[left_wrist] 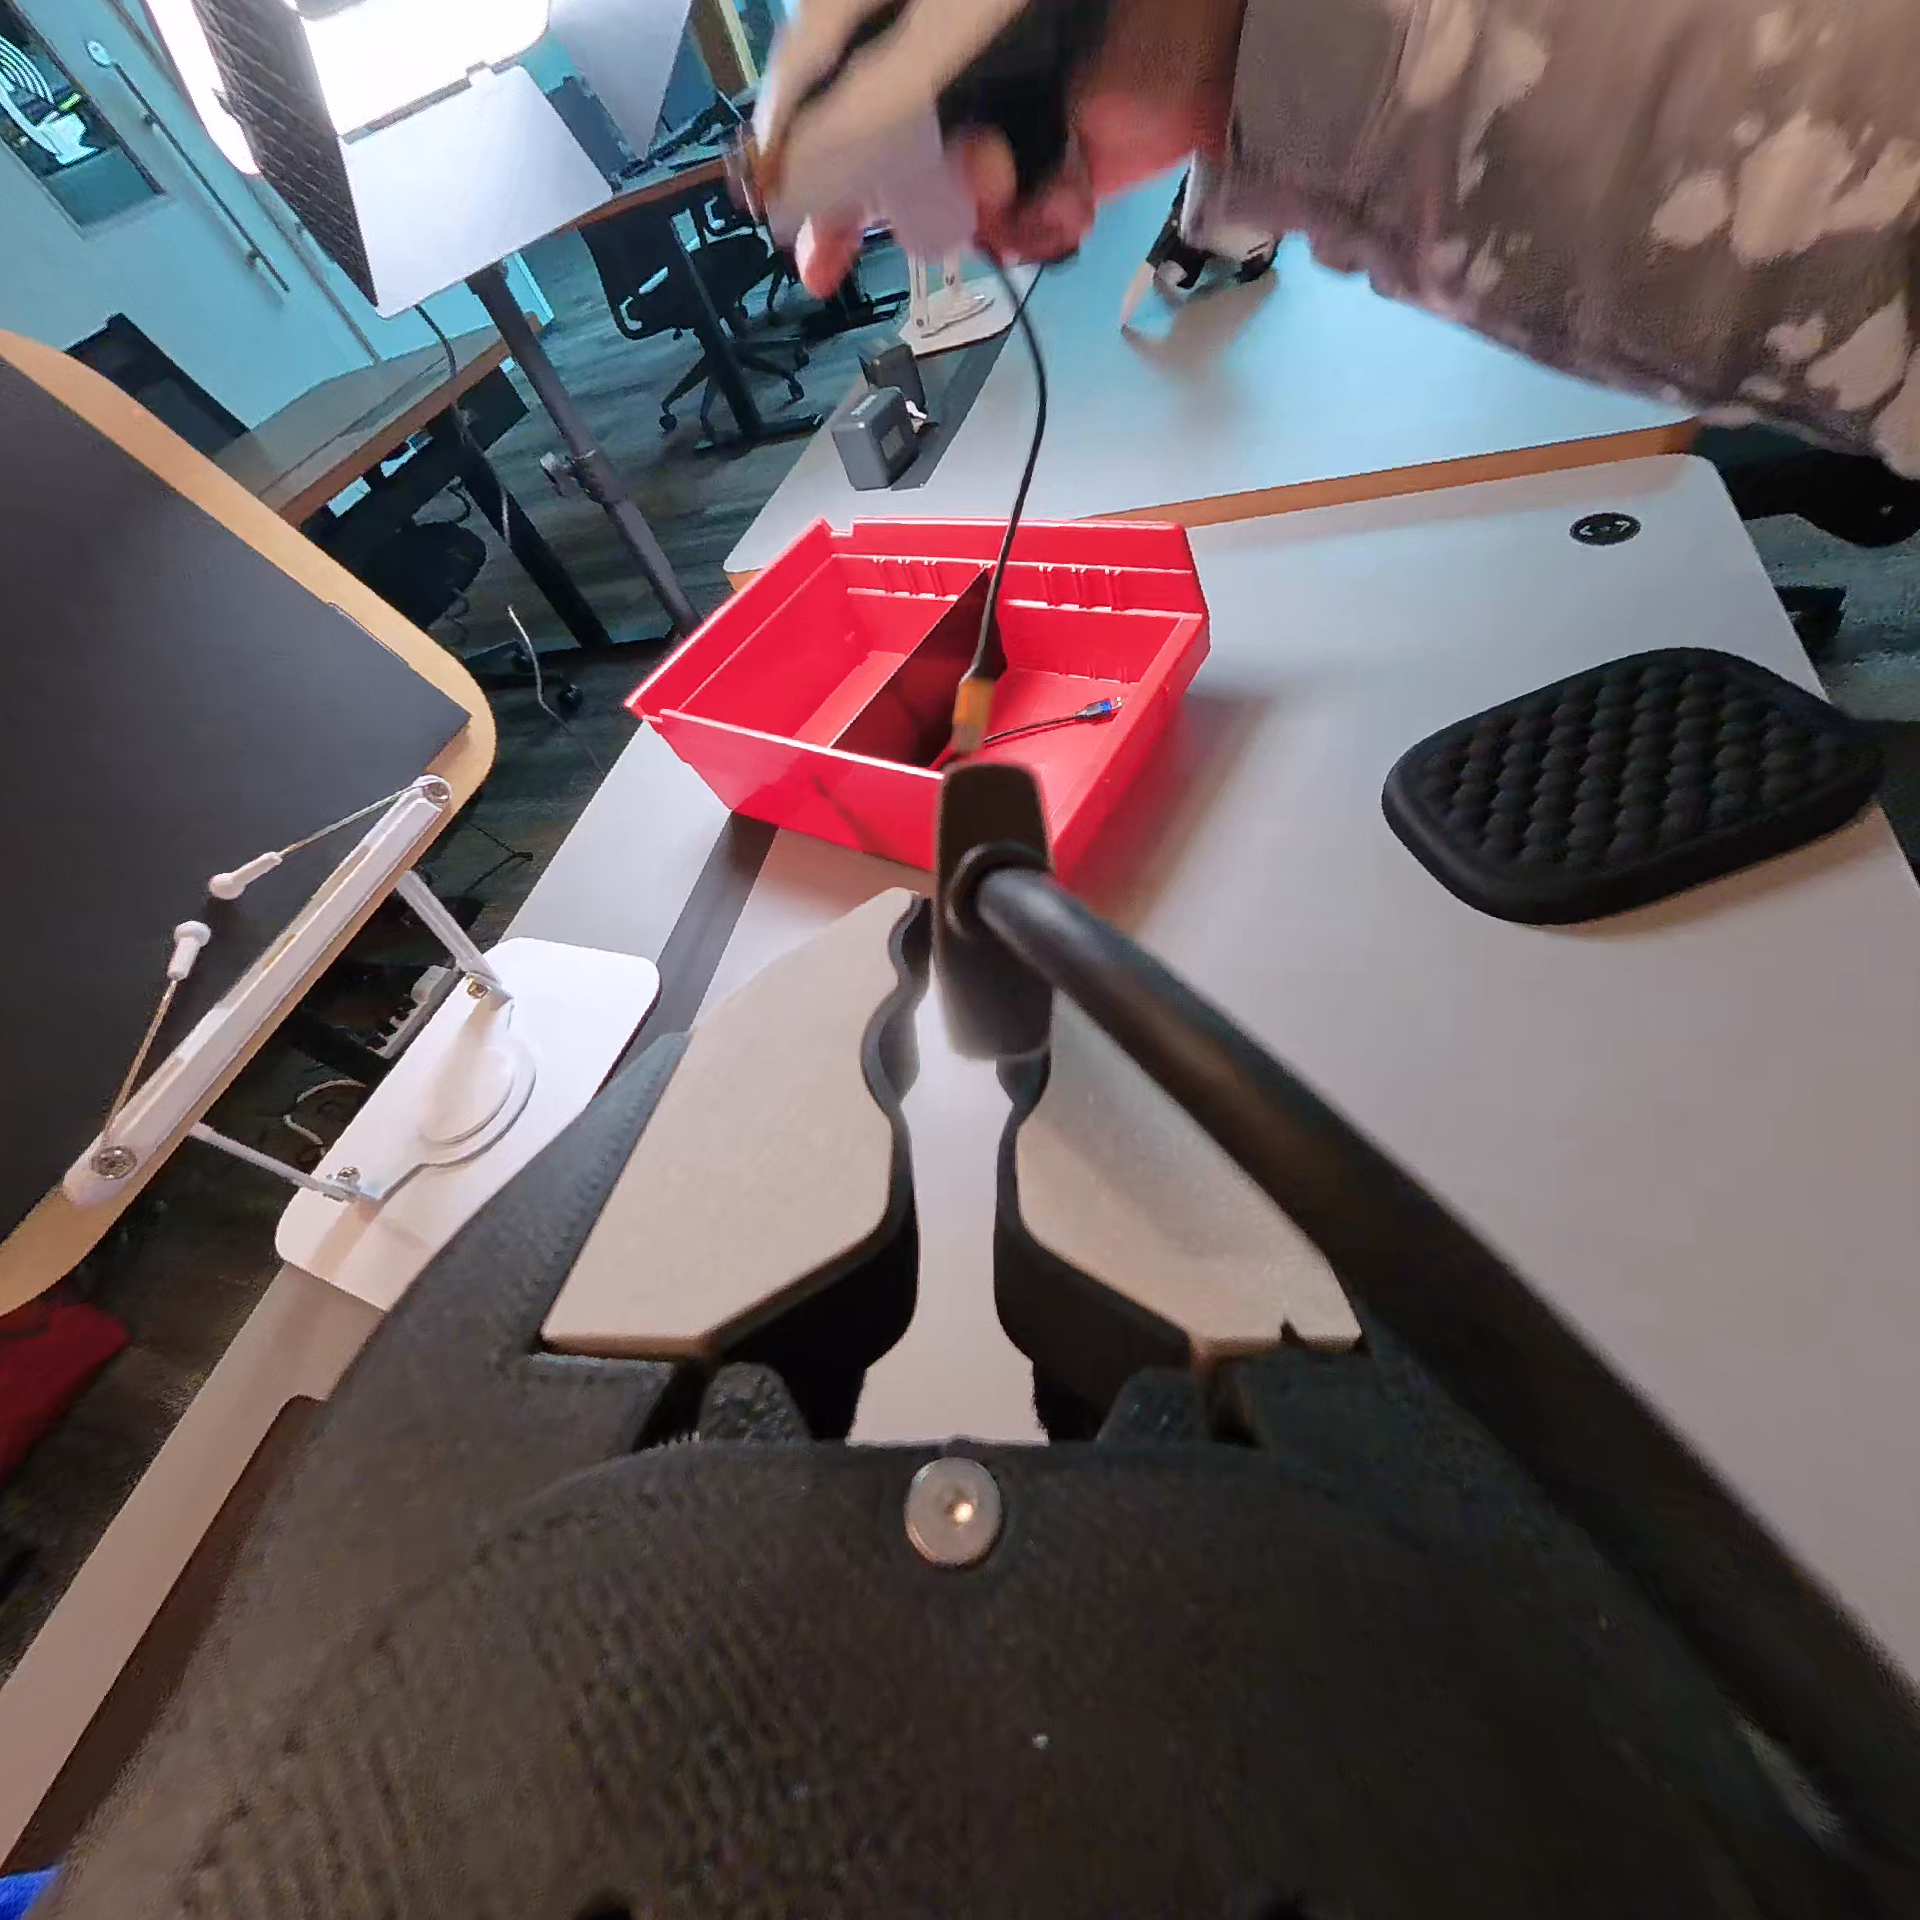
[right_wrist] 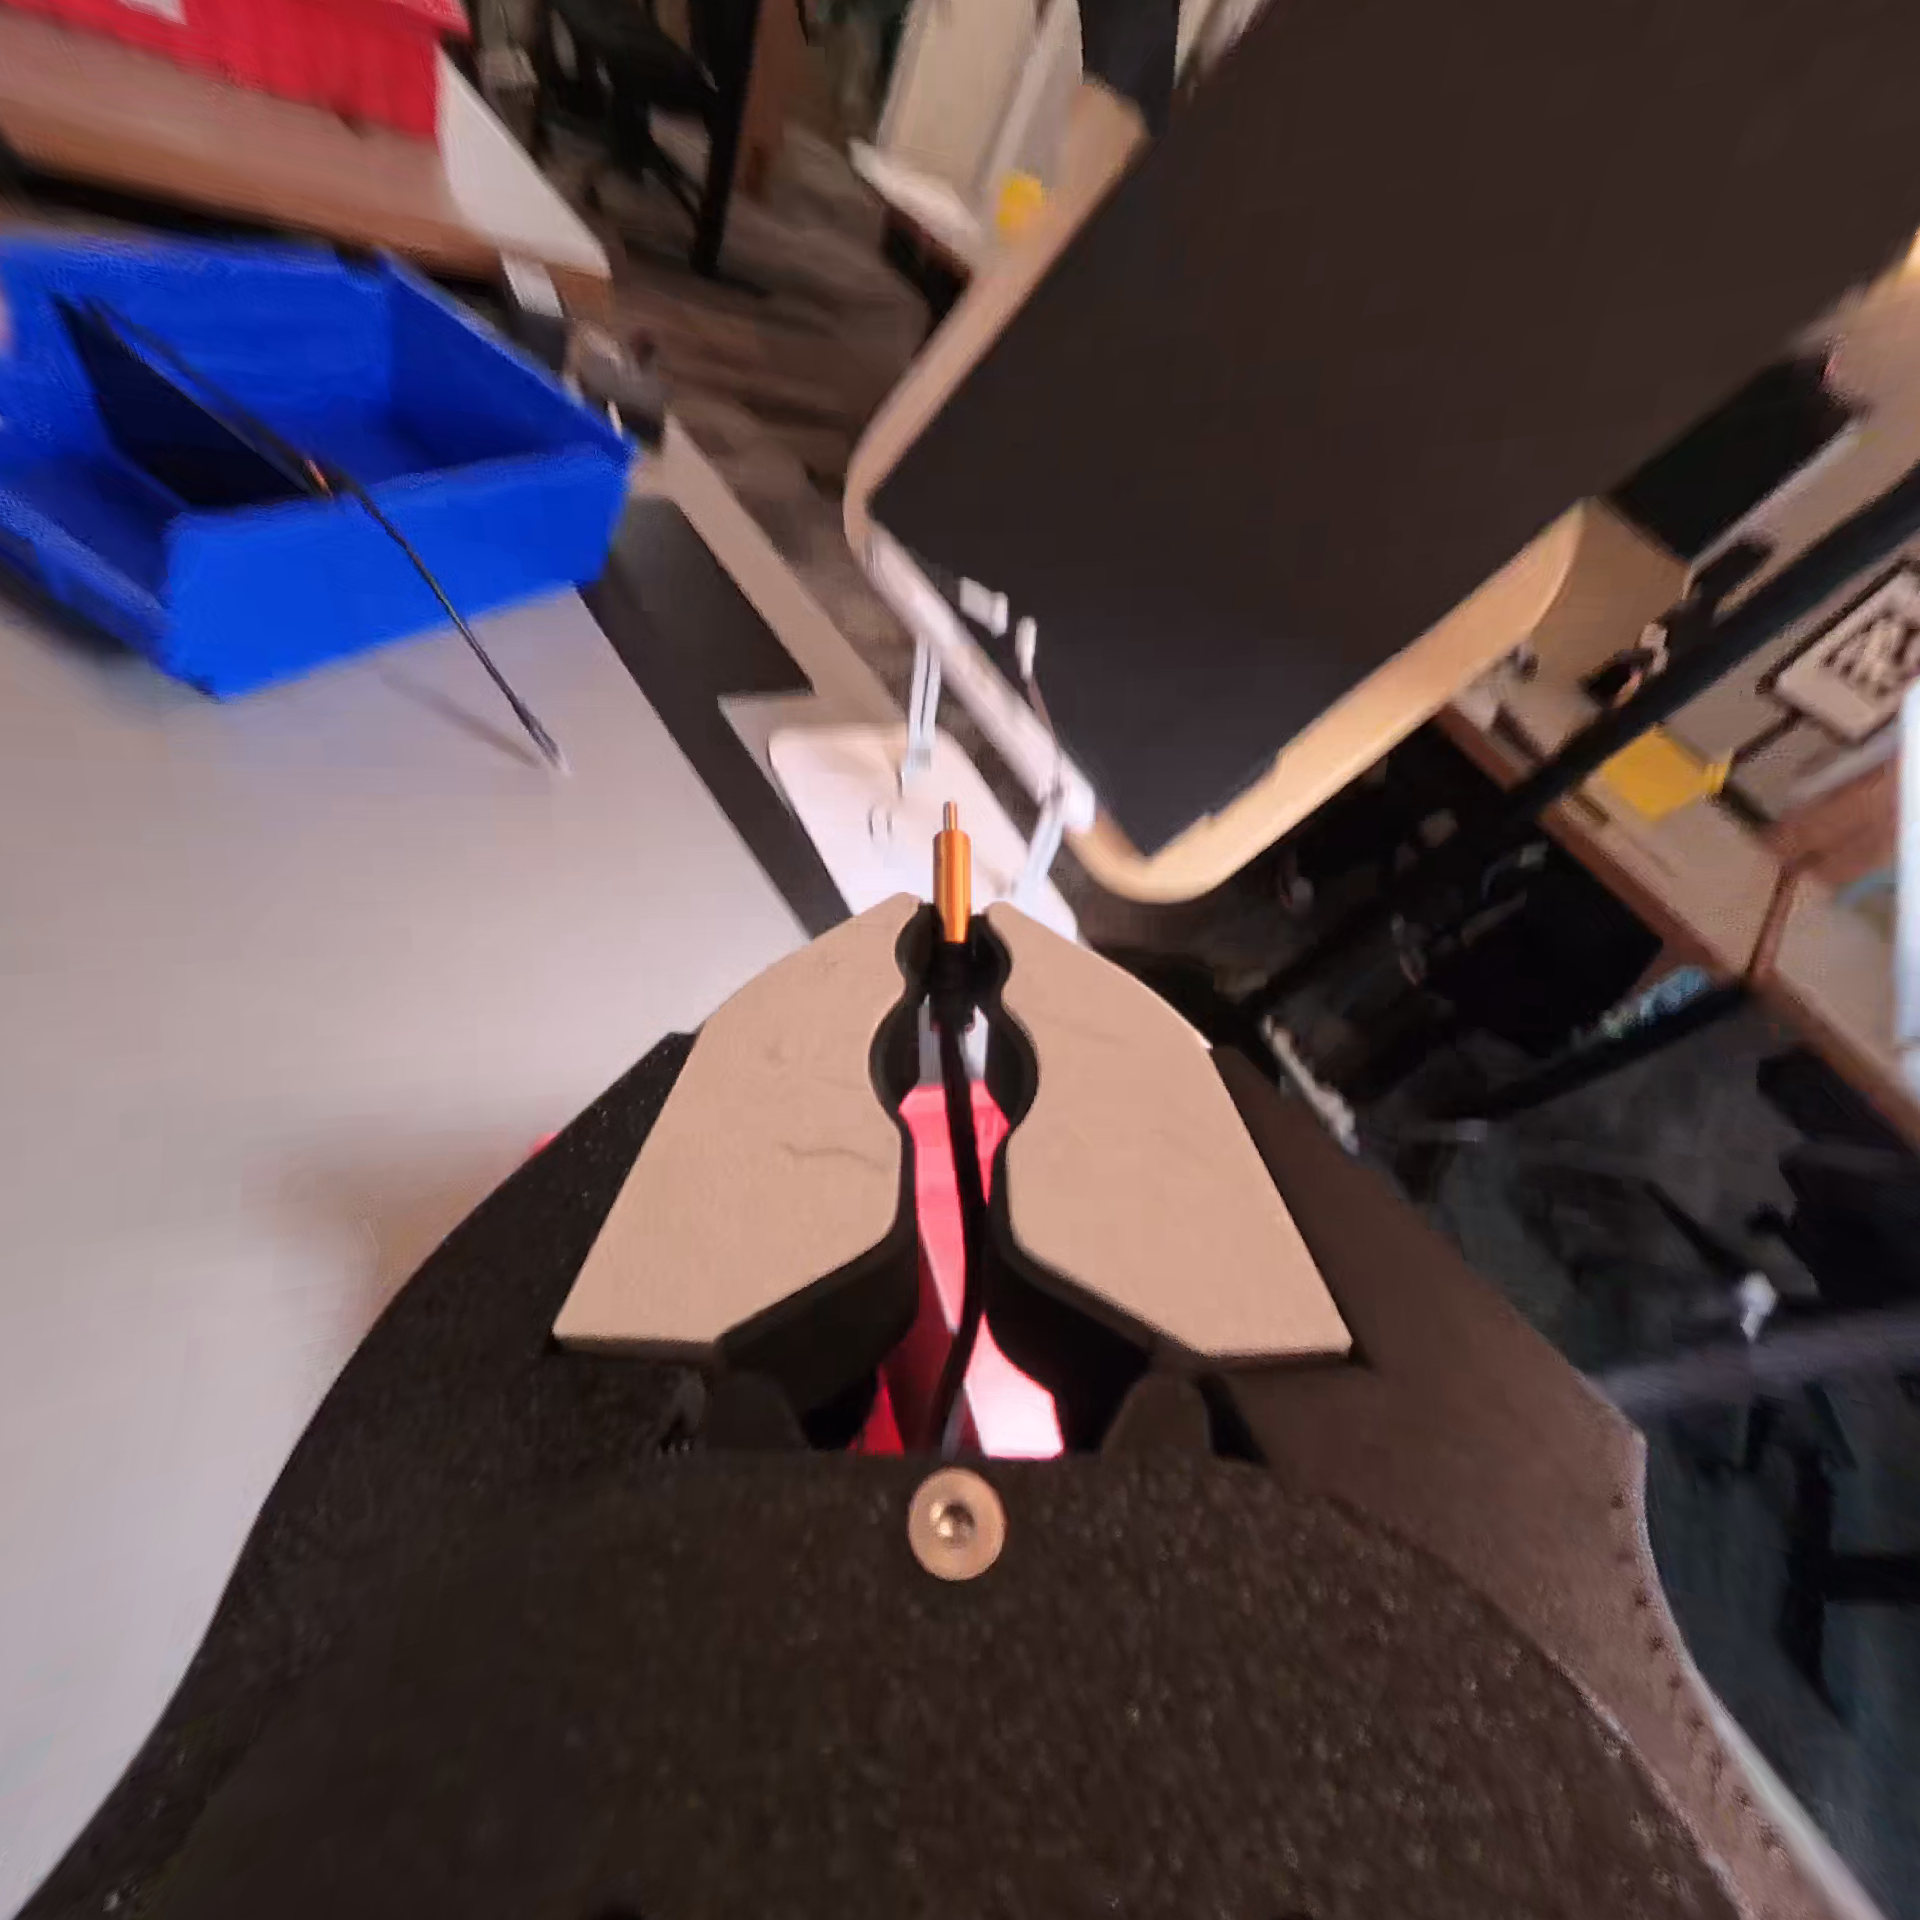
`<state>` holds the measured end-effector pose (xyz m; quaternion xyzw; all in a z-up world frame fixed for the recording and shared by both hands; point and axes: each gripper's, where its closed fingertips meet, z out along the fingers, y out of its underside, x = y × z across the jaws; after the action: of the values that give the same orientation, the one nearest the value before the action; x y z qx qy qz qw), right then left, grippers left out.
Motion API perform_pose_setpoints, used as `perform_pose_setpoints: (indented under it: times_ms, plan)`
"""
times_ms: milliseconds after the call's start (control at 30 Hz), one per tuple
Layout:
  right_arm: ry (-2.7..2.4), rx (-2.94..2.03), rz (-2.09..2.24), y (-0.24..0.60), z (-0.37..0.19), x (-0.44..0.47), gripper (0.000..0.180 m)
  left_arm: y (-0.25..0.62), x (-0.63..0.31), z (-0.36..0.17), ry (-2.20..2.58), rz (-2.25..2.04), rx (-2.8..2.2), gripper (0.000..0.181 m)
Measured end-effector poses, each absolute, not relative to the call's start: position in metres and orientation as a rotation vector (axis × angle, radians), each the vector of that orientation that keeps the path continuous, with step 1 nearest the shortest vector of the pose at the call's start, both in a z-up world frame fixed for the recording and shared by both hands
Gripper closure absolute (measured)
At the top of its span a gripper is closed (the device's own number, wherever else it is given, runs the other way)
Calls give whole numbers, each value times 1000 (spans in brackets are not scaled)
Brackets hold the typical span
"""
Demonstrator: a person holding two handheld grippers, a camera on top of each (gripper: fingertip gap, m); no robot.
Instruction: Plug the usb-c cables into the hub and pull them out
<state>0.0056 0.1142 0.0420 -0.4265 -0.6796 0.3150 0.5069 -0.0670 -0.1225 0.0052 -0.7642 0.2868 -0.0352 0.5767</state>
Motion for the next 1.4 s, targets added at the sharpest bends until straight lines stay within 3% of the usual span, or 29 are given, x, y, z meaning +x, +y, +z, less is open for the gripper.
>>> perform_pose_setpoints:
  times_ms: [133, 200, 267, 367, 500, 633, 667, 700, 767, 933, 1100, 1267, 1400]
  plan:
    - [-1918, -1276, 423, 144, -99, 22, 172, -127, -72, 11, 653, -78, -1785, 171]
    - [-2025, -1315, 217, 154, -135, 37, 155, -128, -71, 11, 652, -82, -1791, 171]
    - [-1995, -1323, 237, 152, -123, 38, 143, -126, -69, 7, 658, -87, -1813, 171]
    - [-1903, -1224, 405, 123, -59, 24, 139, -119, -62, -6, 681, -111, -1864, 171]
    - [-1978, -873, 715, -3, 13, 0, 140, -107, -41, -28, 752, -143, -1937, 171]
    - [-2162, -595, 829, -123, 16, -15, 138, -99, -9, -43, 845, -136, -1974, 171]
    - [-2204, -556, 824, -139, 12, -18, 144, -97, -4, -46, 862, -126, -1980, 171]
    - [-2225, -533, 817, -148, 11, -21, 168, -97, 1, -47, 876, -123, -1976, 171]
    - [-2254, -510, 820, -151, 17, -21, 171, -96, 1, -40, 865, -96, -1932, 170]
    - [-2190, -635, 722, -98, 63, -19, 171, -97, -44, 2, 627, -46, -1804, 149]
    - [-2042, -901, 349, 26, 91, -19, 170, -110, -99, 35, 345, -78, -1704, 153]
    - [-1937, -1192, -24, 158, 58, -2, 170, -125, -117, 48, 292, -56, -1668, 153]
    - [-1890, -1345, -183, 223, 1, 5, 170, -127, -121, 49, 283, -55, -1664, 153]
